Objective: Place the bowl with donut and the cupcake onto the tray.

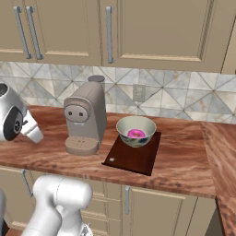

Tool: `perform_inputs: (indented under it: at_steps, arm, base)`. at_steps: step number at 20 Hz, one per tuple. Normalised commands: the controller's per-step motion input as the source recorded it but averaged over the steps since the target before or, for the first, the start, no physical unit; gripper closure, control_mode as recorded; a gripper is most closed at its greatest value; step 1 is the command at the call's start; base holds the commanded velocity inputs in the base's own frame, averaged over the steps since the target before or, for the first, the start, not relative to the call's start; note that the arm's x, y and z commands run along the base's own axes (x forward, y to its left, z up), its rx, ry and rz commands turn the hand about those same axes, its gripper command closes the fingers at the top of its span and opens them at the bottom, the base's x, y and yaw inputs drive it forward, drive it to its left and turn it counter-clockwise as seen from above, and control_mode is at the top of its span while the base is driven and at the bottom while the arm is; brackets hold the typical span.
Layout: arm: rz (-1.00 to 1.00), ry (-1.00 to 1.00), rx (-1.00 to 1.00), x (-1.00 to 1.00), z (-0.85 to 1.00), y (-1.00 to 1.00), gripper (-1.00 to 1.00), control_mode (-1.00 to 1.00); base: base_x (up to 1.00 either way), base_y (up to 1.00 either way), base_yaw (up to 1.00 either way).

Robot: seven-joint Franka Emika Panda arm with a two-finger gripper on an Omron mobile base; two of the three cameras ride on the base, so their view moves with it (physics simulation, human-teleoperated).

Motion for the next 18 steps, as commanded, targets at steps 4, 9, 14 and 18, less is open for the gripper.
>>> perform_inputs:
  at_steps: [4,9,14,18]
  arm:
    - [0.0,0.0,-0.04,0.0,0.3,0.16,-1.0,-1.0]
    - [0.01,0.0,-0.04,0.0,0.18,0.19,-1.0,-1.0]
    - [0.16,0.0,0.0,0.07,0.01,0.32,-1.0,-1.0]
    - [0.24,0.0,0.0,0.25,0.0,0.19,-1.0,-1.0]
  base:
    - [0.0,0.0,0.0]
    - [0.0,0.0,0.0]
    - [0.0,0.0,0.0]
    - [0.0,0.0,0.0]
